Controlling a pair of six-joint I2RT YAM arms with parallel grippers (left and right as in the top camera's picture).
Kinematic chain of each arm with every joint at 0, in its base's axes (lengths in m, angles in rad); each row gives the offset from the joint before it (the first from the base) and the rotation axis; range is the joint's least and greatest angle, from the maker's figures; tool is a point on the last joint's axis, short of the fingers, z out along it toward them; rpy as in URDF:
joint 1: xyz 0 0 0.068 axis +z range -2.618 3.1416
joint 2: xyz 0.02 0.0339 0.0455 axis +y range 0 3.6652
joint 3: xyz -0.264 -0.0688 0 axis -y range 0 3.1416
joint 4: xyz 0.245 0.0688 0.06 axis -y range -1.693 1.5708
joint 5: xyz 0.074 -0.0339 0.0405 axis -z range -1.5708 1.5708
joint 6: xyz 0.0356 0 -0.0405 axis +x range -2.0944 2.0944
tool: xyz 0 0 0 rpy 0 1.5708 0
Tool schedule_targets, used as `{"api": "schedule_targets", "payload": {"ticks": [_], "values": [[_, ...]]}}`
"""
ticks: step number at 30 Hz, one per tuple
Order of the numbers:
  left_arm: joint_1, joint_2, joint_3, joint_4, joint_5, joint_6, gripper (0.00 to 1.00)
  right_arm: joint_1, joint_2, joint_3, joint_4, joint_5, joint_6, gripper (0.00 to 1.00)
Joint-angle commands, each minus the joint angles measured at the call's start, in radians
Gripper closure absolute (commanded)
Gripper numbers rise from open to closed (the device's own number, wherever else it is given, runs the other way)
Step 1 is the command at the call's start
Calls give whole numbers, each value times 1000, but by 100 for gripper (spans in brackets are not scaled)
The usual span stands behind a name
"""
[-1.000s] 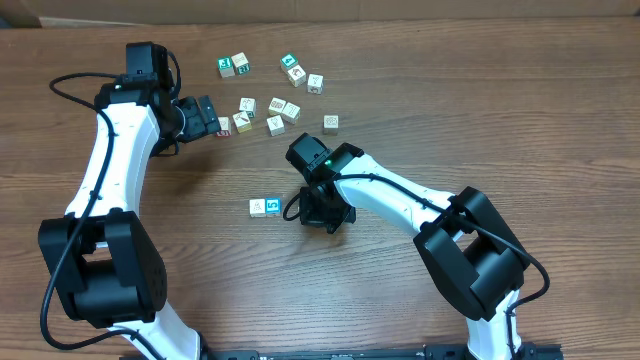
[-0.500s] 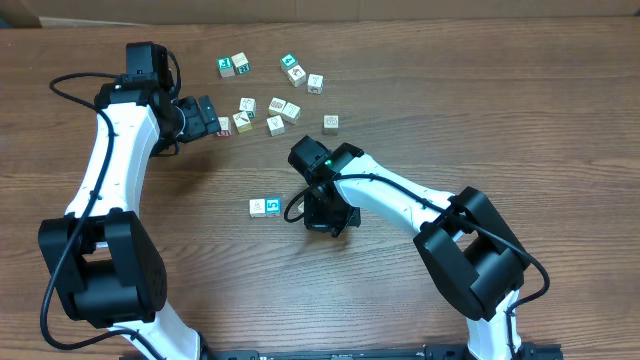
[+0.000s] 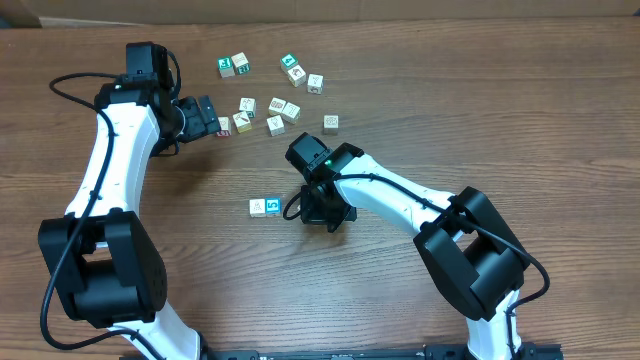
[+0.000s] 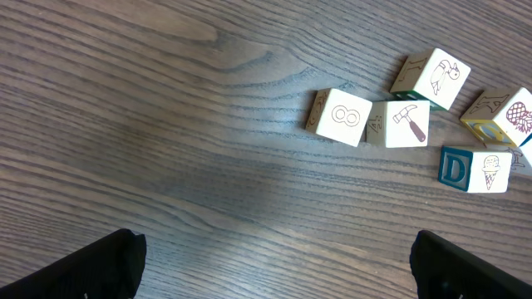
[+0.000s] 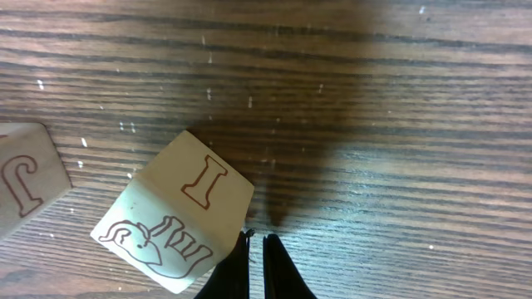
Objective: Form a horizontal line
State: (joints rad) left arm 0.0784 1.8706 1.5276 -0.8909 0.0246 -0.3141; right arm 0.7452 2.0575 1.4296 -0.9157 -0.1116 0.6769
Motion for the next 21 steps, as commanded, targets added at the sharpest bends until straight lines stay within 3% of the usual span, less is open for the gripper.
{"api": "schedule_targets", "payload": {"ticks": [1,21], "values": [[-7,7,9,2,-6,0,0,1,-37,-4,7,14,4,95],[-6,7,9,2,-6,0,0,1,-37,-4,-21,13,4,91]]}}
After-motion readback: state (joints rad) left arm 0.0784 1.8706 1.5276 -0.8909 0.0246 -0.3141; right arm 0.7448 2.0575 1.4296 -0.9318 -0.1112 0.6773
